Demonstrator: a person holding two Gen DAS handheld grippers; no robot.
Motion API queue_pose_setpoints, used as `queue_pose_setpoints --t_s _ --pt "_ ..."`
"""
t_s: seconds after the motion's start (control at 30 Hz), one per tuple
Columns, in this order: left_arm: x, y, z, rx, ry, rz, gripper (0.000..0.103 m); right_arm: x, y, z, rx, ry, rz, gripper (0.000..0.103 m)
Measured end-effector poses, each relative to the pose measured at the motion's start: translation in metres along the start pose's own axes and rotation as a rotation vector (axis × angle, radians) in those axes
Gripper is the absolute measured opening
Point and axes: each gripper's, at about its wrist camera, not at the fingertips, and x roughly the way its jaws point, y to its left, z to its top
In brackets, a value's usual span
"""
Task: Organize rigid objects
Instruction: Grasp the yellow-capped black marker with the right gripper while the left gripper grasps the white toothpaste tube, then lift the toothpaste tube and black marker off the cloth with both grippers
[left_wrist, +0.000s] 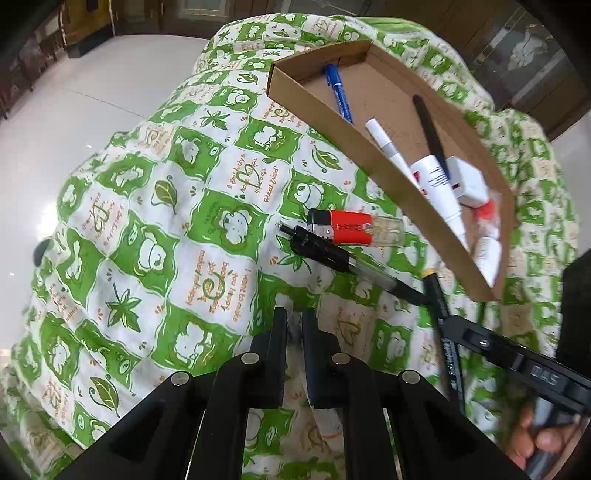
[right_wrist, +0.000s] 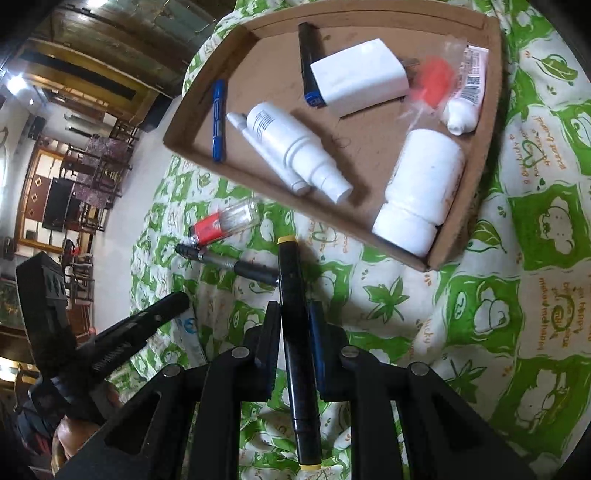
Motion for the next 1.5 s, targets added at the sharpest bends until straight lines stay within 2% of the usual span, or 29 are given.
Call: queue_pose_setpoints --t_s 0.1,0.17,0.23,0.3,0.4,0.47,0.73,0.8,0.9,0.97,1.07,1.17,1.33,1.5 --pt "-0.004 0.004 -0.008 0.005 0.013 -0.022 0.007 0.003 0.002 -0.002 -0.008 0.018 -0.021 0.017" --pt "-0.008 0.012 -0.017 0.02 0.024 -0.018 0.008 0.006 0.003 -0.005 -0.009 0.036 -0.039 0.017" --pt "-0.005 0.005 -0.033 0.037 0.031 -0.01 0.008 0.008 0.004 -0.007 -0.008 0.05 -0.045 0.019" --pt "-0.006 -0.002 -0.044 0.049 0.043 -0.009 0.009 0.01 0.006 -0.012 -0.01 0.066 -0.045 0.026" --pt "-0.002 -0.008 -0.057 0.064 0.064 -0.011 0.016 0.012 0.009 -0.019 -0.02 0.079 -0.054 0.03" --pt "0.005 -0.005 -0.047 0.071 0.068 -0.004 0.017 0.013 0.011 -0.022 -0.031 0.084 -0.067 0.03" --pt "0.007 -0.012 -0.075 0.098 0.097 -0.016 0.017 0.008 0.019 -0.036 -0.046 0.072 -0.096 0.03" --pt "0.008 -0.016 -0.08 0.112 0.085 -0.012 0.017 0.007 0.021 -0.04 -0.047 0.063 -0.1 0.024" --pt "0.01 -0.022 -0.08 0.124 0.064 -0.01 0.012 0.003 0.021 -0.039 -0.052 0.047 -0.085 0.015" --pt "0.011 -0.035 -0.071 0.132 0.032 -0.009 0.01 0.0 0.021 -0.038 -0.053 0.025 -0.052 0.015" --pt "0.0 -0.033 -0.056 0.138 -0.021 0.003 0.009 -0.004 0.025 -0.033 -0.066 -0.009 -0.028 0.014" --pt "-0.006 -0.029 -0.045 0.154 -0.055 0.057 0.009 -0.002 0.024 -0.033 -0.066 -0.005 -0.004 0.014" --pt "0.024 -0.005 -0.04 0.121 0.019 0.055 0.01 0.011 0.025 -0.033 -0.076 0.047 -0.029 0.015" --pt "0.029 -0.01 -0.039 0.13 0.004 0.061 0.01 0.016 0.025 -0.036 -0.086 0.061 -0.053 0.015"
